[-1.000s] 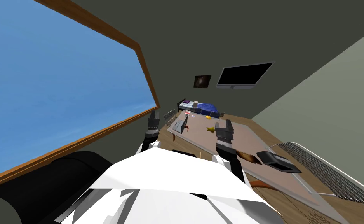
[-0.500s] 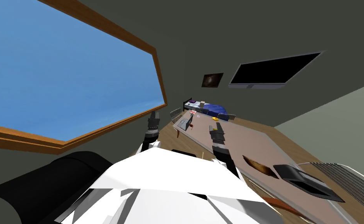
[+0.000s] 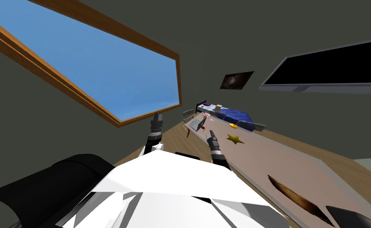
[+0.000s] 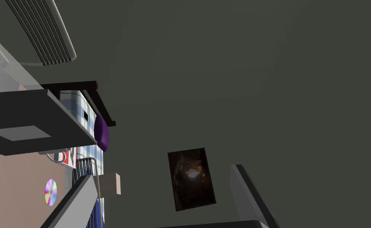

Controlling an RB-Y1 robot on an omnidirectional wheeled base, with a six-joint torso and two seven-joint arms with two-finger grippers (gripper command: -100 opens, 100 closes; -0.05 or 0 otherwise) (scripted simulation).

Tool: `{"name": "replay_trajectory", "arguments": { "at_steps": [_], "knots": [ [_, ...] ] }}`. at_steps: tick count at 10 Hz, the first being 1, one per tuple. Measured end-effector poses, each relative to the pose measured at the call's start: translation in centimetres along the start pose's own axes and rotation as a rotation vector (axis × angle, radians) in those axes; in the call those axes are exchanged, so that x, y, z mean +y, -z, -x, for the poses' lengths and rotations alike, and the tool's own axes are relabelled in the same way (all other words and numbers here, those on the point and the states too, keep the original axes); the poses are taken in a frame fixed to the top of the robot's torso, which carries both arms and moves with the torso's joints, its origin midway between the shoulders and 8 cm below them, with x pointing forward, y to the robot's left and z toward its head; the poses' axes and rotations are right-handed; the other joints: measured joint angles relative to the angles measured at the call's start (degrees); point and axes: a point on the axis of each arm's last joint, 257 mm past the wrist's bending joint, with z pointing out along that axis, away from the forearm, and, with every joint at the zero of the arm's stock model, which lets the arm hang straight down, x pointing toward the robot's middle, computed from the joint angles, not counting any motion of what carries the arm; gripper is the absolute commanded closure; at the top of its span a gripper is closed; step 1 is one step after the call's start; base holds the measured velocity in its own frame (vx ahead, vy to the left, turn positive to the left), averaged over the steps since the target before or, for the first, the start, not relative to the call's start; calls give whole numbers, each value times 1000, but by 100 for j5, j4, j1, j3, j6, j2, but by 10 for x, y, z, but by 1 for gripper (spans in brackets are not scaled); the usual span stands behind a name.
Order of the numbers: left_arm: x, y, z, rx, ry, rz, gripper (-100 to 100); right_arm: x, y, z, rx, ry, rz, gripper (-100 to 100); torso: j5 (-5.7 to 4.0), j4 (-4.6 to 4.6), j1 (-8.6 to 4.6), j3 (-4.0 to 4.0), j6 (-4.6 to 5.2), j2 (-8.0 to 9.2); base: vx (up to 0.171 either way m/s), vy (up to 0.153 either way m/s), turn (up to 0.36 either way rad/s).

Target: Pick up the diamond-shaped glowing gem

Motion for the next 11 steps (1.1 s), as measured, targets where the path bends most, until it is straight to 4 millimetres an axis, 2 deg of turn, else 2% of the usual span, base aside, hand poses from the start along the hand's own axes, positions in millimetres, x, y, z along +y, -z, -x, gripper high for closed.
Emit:
{"name": "replay_trajectory", "arguments": {
  "at_steps": [4, 7, 9, 10, 11],
  "knots": [
    [0, 0, 0, 0, 0, 0, 0, -52, 12, -15, 80, 38, -118, -100, -5, -6, -22, -17, 2, -28, -68, 39, 242],
    [0, 0, 0, 0, 0, 0, 0, -90, 32, -30, 137, 76, -207, -100, -5, -7, -21, -18, 9, -32, -62, 56, 284],
    [0, 0, 0, 0, 0, 0, 0, -122, 55, -40, 207, 132, -284, -100, -1, -6, -5, -17, 5, -29, -58, 89, 305],
    [0, 0, 0, 0, 0, 0, 0, -137, 62, -41, 228, 153, -316, -100, -2, -7, -11, -19, 8, -32, -27, 31, -8],
    [0, 0, 0, 0, -1, 0, 0, -147, 66, -38, 233, 161, -336, -100, -5, -8, -27, -22, 10, -39, -37, 45, 329]
  ]
}}
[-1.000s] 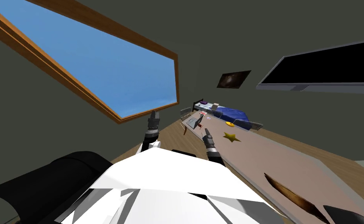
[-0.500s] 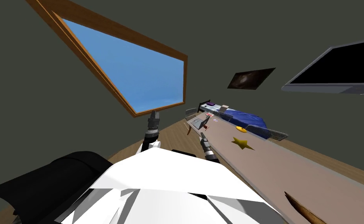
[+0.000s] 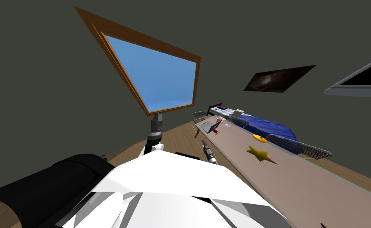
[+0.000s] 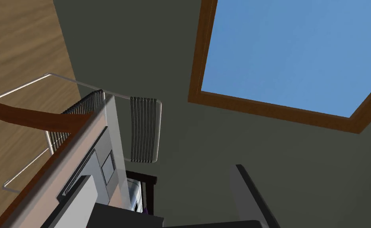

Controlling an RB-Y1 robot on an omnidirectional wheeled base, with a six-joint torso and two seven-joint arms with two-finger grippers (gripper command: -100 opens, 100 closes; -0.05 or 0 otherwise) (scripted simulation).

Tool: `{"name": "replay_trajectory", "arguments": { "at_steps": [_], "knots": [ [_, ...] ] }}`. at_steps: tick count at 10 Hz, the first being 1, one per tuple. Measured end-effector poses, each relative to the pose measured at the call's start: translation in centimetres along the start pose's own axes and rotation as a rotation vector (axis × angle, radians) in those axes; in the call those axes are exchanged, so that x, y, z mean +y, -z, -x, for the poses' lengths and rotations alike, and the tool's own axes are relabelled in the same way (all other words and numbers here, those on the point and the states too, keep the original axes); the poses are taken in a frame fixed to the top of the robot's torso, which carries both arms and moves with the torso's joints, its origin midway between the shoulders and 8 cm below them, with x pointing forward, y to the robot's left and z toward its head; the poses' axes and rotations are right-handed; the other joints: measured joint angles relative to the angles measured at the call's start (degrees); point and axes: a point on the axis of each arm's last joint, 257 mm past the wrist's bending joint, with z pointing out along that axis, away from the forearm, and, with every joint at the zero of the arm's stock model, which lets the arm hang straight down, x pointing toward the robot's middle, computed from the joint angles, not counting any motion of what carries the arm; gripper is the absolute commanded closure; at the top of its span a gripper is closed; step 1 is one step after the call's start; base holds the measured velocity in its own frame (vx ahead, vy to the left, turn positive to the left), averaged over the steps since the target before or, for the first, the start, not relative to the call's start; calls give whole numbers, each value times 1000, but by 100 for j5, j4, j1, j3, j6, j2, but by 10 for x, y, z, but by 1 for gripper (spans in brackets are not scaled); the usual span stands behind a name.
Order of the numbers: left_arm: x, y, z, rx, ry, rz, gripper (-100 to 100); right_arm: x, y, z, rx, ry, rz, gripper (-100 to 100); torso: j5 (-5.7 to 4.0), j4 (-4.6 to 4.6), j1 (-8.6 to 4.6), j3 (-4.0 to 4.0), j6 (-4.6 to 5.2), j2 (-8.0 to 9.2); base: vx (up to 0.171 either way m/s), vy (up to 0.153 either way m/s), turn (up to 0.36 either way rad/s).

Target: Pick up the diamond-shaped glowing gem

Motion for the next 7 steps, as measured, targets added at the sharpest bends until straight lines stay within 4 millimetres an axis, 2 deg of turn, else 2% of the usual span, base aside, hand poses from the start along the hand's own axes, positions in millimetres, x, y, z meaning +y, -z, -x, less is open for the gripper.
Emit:
{"name": "replay_trajectory", "arguments": {
  "at_steps": [1, 2, 3, 7],
  "knots": [
    [0, 0, 0, 0, 0, 0, 0, -19, 3, -7, 26, 28, -37, -100, -1, 0, 2, 0, -7, 1, -25, 35, 174],
    [0, 0, 0, 0, 0, 0, 0, -29, 7, -8, 42, 47, -62, -100, 0, 0, -3, -1, 0, -2, -14, 57, 334],
    [0, 0, 0, 0, 0, 0, 0, -45, 17, -11, 71, 82, -102, -100, 0, -1, 3, -3, -5, -5, -12, 43, 143],
    [0, 0, 0, 0, 0, 0, 0, -104, 43, -9, 160, 210, -227, -100, -1, -2, -5, -8, -4, -14, 1, 39, 209]
  ]
}}
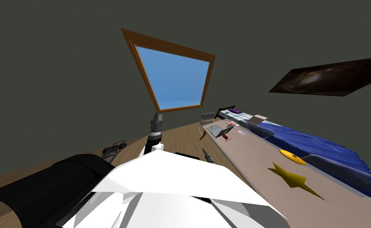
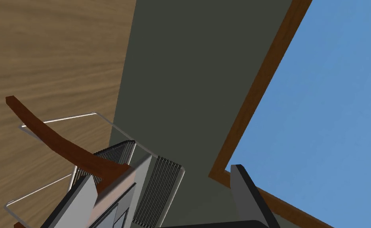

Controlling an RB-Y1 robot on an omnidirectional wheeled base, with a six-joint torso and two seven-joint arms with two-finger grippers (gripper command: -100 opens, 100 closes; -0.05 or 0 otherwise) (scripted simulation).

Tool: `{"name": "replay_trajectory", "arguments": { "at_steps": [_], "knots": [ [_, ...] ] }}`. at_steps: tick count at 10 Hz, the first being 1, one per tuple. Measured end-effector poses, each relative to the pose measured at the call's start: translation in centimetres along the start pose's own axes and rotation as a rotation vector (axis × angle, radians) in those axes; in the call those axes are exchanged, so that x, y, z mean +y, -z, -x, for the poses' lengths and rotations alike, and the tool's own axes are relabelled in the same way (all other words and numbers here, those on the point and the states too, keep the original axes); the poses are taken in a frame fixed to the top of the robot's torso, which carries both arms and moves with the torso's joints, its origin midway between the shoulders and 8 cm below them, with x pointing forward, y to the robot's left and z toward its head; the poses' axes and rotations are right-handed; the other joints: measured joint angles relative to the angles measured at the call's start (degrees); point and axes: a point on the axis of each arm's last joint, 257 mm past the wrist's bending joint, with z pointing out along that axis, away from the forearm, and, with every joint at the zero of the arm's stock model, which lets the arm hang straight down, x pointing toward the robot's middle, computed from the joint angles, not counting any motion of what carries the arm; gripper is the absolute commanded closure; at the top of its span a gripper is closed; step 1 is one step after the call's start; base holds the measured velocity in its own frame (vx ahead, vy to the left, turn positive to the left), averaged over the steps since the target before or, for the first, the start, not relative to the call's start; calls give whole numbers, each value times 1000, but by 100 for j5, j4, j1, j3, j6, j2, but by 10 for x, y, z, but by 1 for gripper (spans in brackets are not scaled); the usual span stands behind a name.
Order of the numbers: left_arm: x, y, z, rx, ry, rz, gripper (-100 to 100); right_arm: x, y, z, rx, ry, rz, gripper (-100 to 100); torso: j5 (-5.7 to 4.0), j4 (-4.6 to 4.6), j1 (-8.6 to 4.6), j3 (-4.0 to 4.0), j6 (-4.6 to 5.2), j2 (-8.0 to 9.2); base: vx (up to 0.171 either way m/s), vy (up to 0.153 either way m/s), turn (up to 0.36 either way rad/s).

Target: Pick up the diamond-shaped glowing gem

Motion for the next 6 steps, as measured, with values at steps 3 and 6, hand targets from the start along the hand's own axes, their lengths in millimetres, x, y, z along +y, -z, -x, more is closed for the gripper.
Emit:
{"name": "replay_trajectory", "arguments": {
  "at_steps": [3, 6],
  "knots": [
    [0, 0, 0, 0, 0, 0, 0, -51, 10, -4, 57, 97, -103, -100, -2, -2, -8, -3, 6, -5, 24, 19, 211],
    [0, 0, 0, 0, 0, 0, 0, -105, 32, 3, 132, 247, -221, -100, -4, -5, -17, -11, 8, -18, 48, -5, 159]
  ]
}}
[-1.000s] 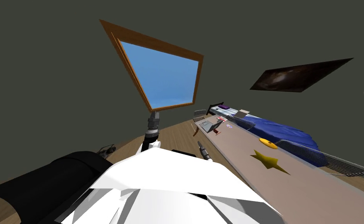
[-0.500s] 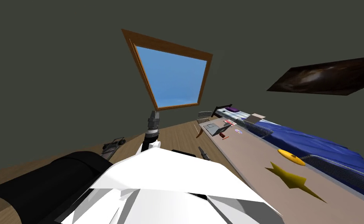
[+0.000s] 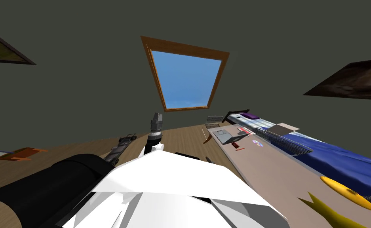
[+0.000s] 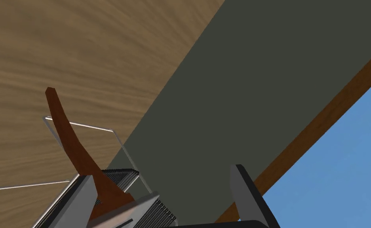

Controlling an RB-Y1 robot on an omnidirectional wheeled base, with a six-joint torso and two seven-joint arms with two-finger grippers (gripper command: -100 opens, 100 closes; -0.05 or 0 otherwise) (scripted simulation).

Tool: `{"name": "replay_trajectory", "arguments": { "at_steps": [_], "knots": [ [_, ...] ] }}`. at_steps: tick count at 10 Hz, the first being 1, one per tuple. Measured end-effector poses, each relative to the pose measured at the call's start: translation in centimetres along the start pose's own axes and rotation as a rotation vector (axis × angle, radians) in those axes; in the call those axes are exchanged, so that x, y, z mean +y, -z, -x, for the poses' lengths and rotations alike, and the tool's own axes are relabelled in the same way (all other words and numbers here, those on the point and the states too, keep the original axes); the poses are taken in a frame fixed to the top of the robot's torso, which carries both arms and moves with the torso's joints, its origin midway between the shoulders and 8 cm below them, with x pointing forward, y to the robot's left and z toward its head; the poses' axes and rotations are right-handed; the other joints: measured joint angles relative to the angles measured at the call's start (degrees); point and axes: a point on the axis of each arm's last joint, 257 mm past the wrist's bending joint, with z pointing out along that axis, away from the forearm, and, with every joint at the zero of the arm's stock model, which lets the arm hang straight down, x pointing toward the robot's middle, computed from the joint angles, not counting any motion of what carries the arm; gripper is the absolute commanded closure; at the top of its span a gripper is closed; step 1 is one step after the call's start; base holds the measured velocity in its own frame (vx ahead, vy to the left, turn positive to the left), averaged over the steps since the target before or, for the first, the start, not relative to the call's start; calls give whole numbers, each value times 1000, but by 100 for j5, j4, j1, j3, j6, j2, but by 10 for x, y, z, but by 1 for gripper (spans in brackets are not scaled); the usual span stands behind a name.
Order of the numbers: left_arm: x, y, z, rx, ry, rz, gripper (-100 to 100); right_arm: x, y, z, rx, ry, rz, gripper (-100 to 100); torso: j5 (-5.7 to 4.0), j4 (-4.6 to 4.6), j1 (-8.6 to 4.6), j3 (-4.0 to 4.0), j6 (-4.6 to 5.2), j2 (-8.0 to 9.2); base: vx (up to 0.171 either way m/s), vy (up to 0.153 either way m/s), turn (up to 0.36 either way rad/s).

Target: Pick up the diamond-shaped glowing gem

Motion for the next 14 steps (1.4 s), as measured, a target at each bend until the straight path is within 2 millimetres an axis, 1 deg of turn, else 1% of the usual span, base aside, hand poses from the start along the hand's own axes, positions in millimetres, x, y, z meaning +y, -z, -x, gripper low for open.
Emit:
{"name": "replay_trajectory", "arguments": {
  "at_steps": [1, 2, 3, 4, 5, 6, 7, 8, 9, 11, 12, 13, 14],
  "knots": [
    [0, 0, 0, 0, 0, 0, 0, -12, 2, -1, 8, 12, -21, -100, 0, 2, 3, 5, 0, 9, 39, 4, 203],
    [0, 0, 0, 0, 0, 0, 0, -29, 4, 3, 26, 58, -53, -100, 1, 3, 4, 3, -8, 4, 42, -14, 145],
    [0, 0, 0, 0, 0, 0, 0, -42, 8, 2, 39, 84, -82, -100, 0, 1, 1, 3, -2, 5, 57, -31, 206],
    [0, 0, 0, 0, 0, 0, 0, -60, 12, 2, 59, 134, -117, -100, -1, 1, -6, 1, -6, 0, 50, -39, 91],
    [0, 0, 0, 0, 0, 0, 0, -75, 19, 3, 72, 165, -147, -100, -2, 1, -8, 1, -1, 2, 65, -48, 169],
    [0, 0, 0, 0, 0, 0, 0, -95, 24, 9, 90, 216, -183, -100, -3, 1, -13, -2, -6, -5, 72, -43, 108],
    [0, 0, 0, 0, 0, 0, 0, -107, 29, 12, 102, 245, -210, -100, -3, -1, -10, -3, -1, -6, 88, -42, 151],
    [0, 0, 0, 0, 0, 0, 0, -128, 36, 22, 119, 297, -251, -100, -2, -1, -11, -7, -5, -14, 129, -90, 242],
    [0, 0, 0, 0, 0, 0, 0, -147, 50, 32, 141, 365, -294, -100, -4, -4, -26, -14, -5, -26, 93, -98, 69],
    [0, 0, 0, 0, 0, 0, 0, -168, 57, 37, 158, 410, -341, -100, -5, 0, -9, 0, 1, 1, 36, -40, 33],
    [0, 0, 0, 0, 0, 0, 0, -185, 64, 45, 173, 450, -373, -100, -2, 1, -9, 1, -3, 0, 109, -84, 164],
    [0, 0, 0, 0, 0, 0, 0, -206, 81, 57, 195, 510, -421, -100, -3, -2, -21, -8, -3, -17, 101, -88, 77],
    [0, 0, 0, 0, 0, 0, 0, -222, 92, 63, 207, 540, -456, -100, -7, -3, -22, -10, 0, -18, 93, -103, 87]
  ]
}}
